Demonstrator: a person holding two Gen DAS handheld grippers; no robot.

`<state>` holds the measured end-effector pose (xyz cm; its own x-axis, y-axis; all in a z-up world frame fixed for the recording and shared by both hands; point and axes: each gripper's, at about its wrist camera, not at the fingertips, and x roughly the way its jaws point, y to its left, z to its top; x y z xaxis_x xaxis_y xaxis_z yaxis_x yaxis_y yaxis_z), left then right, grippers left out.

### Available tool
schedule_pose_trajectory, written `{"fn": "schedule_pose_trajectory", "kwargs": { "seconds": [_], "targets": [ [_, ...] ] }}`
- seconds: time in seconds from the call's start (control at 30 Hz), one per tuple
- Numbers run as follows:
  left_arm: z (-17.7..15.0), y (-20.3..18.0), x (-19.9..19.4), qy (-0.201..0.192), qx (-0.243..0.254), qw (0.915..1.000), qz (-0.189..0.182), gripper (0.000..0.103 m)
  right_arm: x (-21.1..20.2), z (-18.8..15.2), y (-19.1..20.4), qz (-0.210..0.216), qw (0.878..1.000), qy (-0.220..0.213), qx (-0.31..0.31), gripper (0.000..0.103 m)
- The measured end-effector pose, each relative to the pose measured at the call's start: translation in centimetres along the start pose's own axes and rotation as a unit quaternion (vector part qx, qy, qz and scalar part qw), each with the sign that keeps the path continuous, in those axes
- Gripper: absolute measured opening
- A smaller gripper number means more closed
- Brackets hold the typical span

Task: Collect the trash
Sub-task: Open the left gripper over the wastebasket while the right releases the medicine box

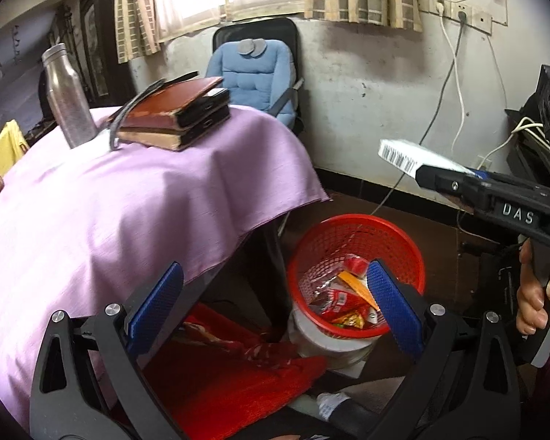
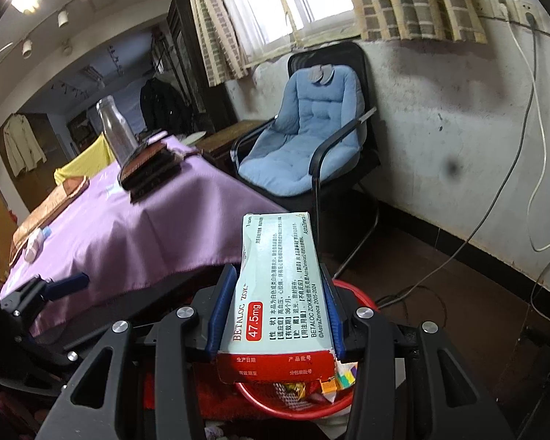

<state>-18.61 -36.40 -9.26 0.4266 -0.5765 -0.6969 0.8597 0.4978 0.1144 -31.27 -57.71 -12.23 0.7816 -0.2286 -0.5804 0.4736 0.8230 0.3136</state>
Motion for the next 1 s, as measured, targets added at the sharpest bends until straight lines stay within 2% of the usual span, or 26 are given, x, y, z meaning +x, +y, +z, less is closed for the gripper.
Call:
{"fn": "schedule_pose_trajectory", "kwargs": {
  "seconds": [0.2, 0.33, 0.37, 0.43, 0.47, 0.57, 0.7, 0.83, 1.0],
  "targets": [
    [-0.7, 0.3, -0.3, -0.008, 0.006, 0.9992, 0.039, 0.096, 1.7, -0.9, 0.5, 0.001, 1.000, 0.024, -0.009, 0.044],
    [-1.1, 0.9, -0.3, -0.005, -0.004, 0.9991, 0.042, 0.096, 3.1, -1.4, 0.6, -0.006, 0.999, 0.042, -0.015, 0.045],
    [-1.1, 1.0, -0.3, -0.004, -0.006, 0.9991, 0.043, 0.096, 3.6, -1.7, 0.5, -0.007, 0.999, 0.049, -0.016, 0.049],
    [-1.1, 1.2, -0.4, -0.004, -0.010, 0.9990, 0.044, 0.096, 4.7, -2.3, 0.3, -0.011, 0.998, 0.068, -0.009, 0.085],
    [-1.2, 1.3, -0.5, -0.005, -0.012, 0.9989, 0.044, 0.096, 5.1, -2.6, 0.1, -0.015, 0.997, 0.072, -0.004, 0.089],
    [-1.3, 1.5, -0.6, -0.006, -0.014, 0.9988, 0.047, 0.096, 5.9, -2.8, -0.3, -0.019, 0.996, 0.087, 0.012, 0.091],
    [-1.2, 1.7, -1.0, -0.010, -0.019, 0.9985, 0.051, 0.096, 4.6, -2.0, -0.5, -0.004, 0.997, 0.066, 0.029, 0.091],
    [-1.0, 2.2, -1.7, -0.020, -0.029, 0.9979, 0.055, 0.096, 3.5, -1.6, 0.0, -0.008, 0.999, 0.043, 0.021, 0.096],
    [-0.8, 3.1, -2.7, -0.032, -0.043, 0.9964, 0.066, 0.096, 2.6, -1.0, 1.3, -0.018, 0.999, 0.033, -0.003, 0.097]
  ]
}}
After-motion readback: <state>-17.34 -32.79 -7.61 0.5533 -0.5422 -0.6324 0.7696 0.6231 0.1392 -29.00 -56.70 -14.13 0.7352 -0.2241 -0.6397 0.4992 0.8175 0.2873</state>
